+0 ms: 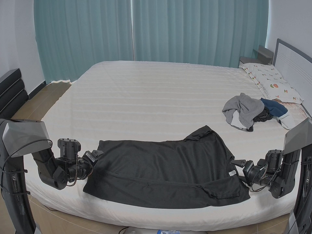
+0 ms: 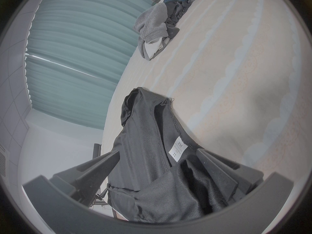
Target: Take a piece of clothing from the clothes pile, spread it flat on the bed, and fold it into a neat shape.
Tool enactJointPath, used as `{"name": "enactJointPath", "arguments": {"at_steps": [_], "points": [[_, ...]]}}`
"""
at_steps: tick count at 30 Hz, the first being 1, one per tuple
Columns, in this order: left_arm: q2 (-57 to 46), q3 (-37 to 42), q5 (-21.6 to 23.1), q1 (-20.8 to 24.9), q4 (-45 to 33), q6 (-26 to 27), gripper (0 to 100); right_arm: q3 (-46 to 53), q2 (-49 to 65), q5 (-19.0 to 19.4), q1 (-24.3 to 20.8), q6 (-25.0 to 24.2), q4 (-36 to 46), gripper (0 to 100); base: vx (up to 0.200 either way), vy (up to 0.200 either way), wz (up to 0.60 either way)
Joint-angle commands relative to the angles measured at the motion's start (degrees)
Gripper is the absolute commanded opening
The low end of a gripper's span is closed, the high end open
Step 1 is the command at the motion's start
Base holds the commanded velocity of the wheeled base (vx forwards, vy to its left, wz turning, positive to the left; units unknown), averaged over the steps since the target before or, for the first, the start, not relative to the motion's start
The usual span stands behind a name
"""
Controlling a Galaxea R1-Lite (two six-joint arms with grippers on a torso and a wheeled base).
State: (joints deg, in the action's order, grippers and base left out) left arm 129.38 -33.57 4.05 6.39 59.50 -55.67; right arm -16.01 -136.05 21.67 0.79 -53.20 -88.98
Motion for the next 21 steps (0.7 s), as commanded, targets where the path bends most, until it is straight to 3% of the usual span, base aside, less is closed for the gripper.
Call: {"name": "enactJointPath", "arguments": {"at_steps": [1,10,16,21], "points": [[-0.71,1.05,0.08,-1.64,-0.35,0.13,100,0.01,-0.10,0.03,0.00,0.03,-0.85,100,0.000,0.000,0.00],[-1.94,0.44,2.46,-3.31,-0.97,0.65,100,0.01,-0.10,0.03,0.00,0.03,-0.85,100,0.000,0.000,0.00],[-0.36,0.35,4.57,-3.05,-0.18,5.49,100,0.01,-0.10,0.03,0.00,0.03,-0.76,100,0.000,0.000,0.00],[0.96,0.35,4.57,-2.78,0.79,6.28,100,0.01,-0.10,0.03,0.00,0.20,-0.85,100,0.000,0.000,0.00]]}}
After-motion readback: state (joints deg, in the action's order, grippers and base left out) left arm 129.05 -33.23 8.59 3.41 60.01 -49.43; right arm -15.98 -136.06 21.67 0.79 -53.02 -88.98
